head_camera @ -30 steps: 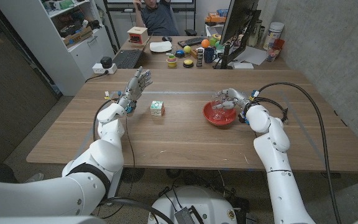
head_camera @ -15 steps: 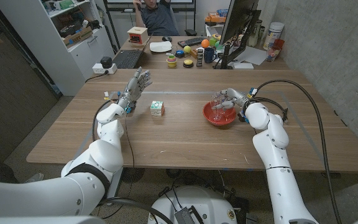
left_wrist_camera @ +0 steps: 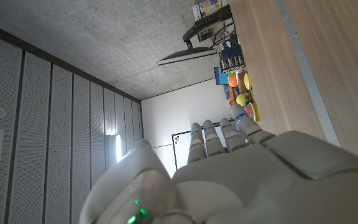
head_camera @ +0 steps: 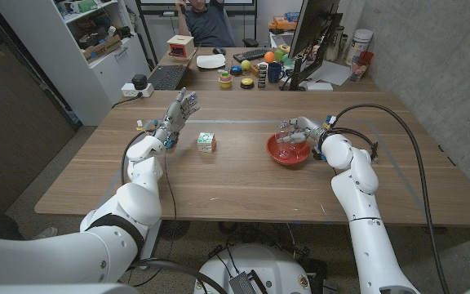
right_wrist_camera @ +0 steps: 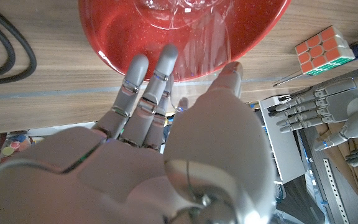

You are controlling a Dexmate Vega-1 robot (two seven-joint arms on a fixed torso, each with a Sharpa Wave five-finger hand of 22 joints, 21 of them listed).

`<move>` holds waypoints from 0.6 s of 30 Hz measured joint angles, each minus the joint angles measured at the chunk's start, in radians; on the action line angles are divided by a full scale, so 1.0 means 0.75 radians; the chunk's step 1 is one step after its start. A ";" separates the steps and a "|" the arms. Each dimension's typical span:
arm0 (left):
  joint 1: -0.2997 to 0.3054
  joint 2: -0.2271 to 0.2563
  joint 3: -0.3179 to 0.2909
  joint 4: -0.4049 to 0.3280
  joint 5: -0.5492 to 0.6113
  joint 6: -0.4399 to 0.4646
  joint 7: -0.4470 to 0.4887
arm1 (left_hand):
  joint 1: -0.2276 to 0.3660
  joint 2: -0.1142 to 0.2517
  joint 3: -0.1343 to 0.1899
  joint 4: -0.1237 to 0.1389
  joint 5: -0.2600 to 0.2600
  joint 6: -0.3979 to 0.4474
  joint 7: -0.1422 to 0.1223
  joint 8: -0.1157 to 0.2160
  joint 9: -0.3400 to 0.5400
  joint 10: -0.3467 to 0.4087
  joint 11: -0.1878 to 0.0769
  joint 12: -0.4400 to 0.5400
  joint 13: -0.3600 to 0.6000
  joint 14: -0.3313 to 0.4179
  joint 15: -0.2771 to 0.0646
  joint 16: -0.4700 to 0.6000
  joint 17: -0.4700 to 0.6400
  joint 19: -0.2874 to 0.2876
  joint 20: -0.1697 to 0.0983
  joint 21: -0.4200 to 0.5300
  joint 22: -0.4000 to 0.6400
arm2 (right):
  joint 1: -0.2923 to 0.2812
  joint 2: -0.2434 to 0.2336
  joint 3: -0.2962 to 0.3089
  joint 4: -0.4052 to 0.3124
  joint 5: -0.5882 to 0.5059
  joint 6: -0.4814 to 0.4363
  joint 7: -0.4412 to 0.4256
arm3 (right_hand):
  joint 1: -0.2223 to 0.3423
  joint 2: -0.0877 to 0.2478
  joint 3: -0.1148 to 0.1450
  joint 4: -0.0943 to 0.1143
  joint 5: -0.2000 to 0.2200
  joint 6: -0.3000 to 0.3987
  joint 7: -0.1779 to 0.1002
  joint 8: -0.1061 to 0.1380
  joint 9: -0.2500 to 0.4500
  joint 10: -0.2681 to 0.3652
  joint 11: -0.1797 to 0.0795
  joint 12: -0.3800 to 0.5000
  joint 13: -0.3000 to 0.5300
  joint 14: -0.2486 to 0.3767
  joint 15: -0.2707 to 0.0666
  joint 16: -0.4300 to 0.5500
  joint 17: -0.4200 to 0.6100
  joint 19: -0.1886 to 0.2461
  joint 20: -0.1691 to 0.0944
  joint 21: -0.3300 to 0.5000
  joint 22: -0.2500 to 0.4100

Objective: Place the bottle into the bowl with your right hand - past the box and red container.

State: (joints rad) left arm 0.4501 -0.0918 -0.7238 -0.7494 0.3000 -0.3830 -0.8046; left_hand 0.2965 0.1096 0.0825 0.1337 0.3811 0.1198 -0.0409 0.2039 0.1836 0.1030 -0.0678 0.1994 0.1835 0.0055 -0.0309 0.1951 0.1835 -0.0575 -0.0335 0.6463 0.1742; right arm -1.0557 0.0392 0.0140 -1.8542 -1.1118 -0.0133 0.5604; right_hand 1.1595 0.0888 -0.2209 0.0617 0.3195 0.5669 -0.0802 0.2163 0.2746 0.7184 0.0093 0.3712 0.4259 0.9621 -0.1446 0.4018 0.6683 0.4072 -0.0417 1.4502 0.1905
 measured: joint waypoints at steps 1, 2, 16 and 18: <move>0.000 0.000 0.000 0.000 0.000 0.000 -0.001 | 0.000 0.000 0.000 0.000 0.000 0.000 0.000 0.000 0.000 0.000 0.000 0.000 0.000 0.000 0.000 0.000 0.000 0.000 0.000 0.000 0.000 | 0.000 -0.001 -0.001 0.000 0.000 0.000 0.000 | 0.000 0.000 -0.007 0.007 0.000 0.000 0.000 -0.006 -0.004 -0.004 -0.006 -0.010 -0.004 -0.005 0.005 -0.004 -0.001 -0.004 -0.004 0.000 0.000; 0.000 0.000 0.000 0.000 0.000 0.000 -0.001 | 0.000 0.000 0.000 0.000 0.000 -0.003 0.003 0.000 0.000 0.000 0.000 0.000 0.000 0.000 0.000 0.000 0.000 0.000 0.000 0.000 0.000 | 0.001 -0.001 -0.001 0.000 0.000 0.000 0.000 | 0.000 0.000 -0.018 0.018 0.000 0.000 0.000 -0.014 -0.009 -0.010 -0.015 -0.022 -0.008 -0.010 0.008 -0.006 -0.003 -0.014 -0.004 0.000 0.000; 0.020 -0.012 0.001 -0.045 -0.010 0.021 -0.006 | 0.000 0.000 0.000 0.000 0.000 -0.005 0.005 0.000 0.000 0.005 0.005 0.000 0.000 0.000 0.000 0.000 0.000 0.000 0.000 0.000 0.000 | -0.011 -0.008 -0.010 -0.016 -0.029 -0.009 0.016 | -0.288 -0.127 -0.165 0.113 0.093 -0.171 0.075 -0.047 -0.075 -0.228 -0.038 -0.230 -0.092 -0.295 0.080 -0.128 -0.066 -0.189 0.003 -0.013 -0.001; 0.028 -0.017 0.004 -0.064 -0.012 0.024 -0.006 | 0.000 0.000 0.000 0.000 0.000 -0.005 0.005 0.000 0.000 0.002 0.007 0.000 0.000 0.000 0.000 0.000 0.000 0.000 0.000 0.000 0.000 | -0.013 -0.008 -0.011 -0.019 -0.038 -0.009 0.014 | -0.307 -0.146 -0.165 0.113 0.101 -0.185 0.078 -0.047 -0.080 -0.244 -0.033 -0.232 -0.100 -0.350 0.096 -0.157 -0.084 -0.228 0.002 -0.029 -0.006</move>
State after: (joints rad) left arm 0.4708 -0.1048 -0.7210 -0.7972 0.2913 -0.3650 -0.8094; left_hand 0.2965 0.1096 0.0825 0.1337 0.3810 0.1161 -0.0373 0.2039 0.1836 0.1047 -0.0623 0.1995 0.1834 0.0055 -0.0309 0.1951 0.1835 -0.0576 -0.0335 0.6463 0.1742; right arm -1.0659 0.0330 0.0057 -1.8687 -1.1401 -0.0203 0.5710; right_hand 0.9292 -0.0207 -0.3446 0.1464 0.3956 0.4280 -0.0214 0.1810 0.2148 0.5356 -0.0155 0.1973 0.3510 0.6995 -0.0725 0.2845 0.6053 0.2365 -0.0404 1.4285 0.1858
